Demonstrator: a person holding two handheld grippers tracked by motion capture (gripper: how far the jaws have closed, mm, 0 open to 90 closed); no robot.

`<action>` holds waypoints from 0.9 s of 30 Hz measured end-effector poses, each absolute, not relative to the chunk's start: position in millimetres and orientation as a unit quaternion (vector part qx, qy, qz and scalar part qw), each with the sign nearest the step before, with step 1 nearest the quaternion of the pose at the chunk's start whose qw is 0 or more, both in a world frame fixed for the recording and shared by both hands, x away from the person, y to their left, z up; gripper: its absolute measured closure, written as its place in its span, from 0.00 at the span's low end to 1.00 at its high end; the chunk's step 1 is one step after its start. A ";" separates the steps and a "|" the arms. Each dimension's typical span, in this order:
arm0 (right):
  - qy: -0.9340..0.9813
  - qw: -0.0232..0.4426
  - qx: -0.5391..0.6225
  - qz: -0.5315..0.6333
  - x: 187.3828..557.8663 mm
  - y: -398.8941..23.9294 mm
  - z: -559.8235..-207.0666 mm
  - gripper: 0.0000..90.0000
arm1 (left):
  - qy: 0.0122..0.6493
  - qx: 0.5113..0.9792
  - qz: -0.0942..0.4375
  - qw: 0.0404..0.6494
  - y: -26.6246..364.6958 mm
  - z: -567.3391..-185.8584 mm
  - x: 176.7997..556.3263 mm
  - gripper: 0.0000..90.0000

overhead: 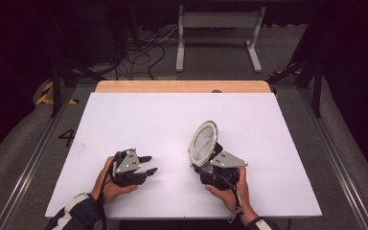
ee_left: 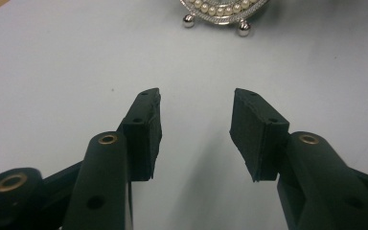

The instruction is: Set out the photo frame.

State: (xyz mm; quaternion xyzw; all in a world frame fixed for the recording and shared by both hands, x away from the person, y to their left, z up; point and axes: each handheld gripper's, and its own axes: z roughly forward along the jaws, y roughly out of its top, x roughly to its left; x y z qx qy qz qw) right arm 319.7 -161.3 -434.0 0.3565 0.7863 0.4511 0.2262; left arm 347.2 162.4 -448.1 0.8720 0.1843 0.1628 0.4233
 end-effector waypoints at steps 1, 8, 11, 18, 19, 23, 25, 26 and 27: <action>0.782 0.222 0.364 0.455 321.9 -161.2 -434.6 0.49 | 0.187 0.872 0.164 0.421 164.6 -448.6 347.4 0.60; 0.756 0.220 0.397 0.471 329.7 -161.3 -428.2 0.50 | 0.183 0.873 0.166 0.420 161.6 -449.6 348.2 0.59; 0.751 0.222 0.402 0.474 333.4 -160.7 -426.8 0.54 | 0.181 0.874 0.169 0.419 160.8 -448.7 346.4 0.58; 0.754 0.218 0.407 0.468 342.8 -157.7 -429.7 0.61 | 0.181 0.874 0.164 0.421 161.6 -448.8 345.6 0.60; 0.754 0.216 0.407 0.469 343.9 -157.9 -430.0 0.61 | 0.178 0.875 0.165 0.420 161.3 -449.3 345.7 0.60; 0.757 0.208 0.405 0.470 346.5 -159.5 -429.6 0.61 | 0.175 0.878 0.162 0.415 158.3 -451.4 344.6 0.60; 0.759 0.202 0.404 0.470 347.1 -160.6 -429.5 0.62 | 0.176 0.878 0.160 0.416 156.9 -451.7 344.9 0.60; 0.761 0.199 0.401 0.470 347.8 -161.7 -429.5 0.63 | 0.175 0.878 0.160 0.417 156.4 -451.6 345.4 0.60; 0.762 0.196 0.400 0.470 348.2 -162.5 -429.6 0.64 | 0.176 0.877 0.160 0.417 155.7 -451.5 346.1 0.60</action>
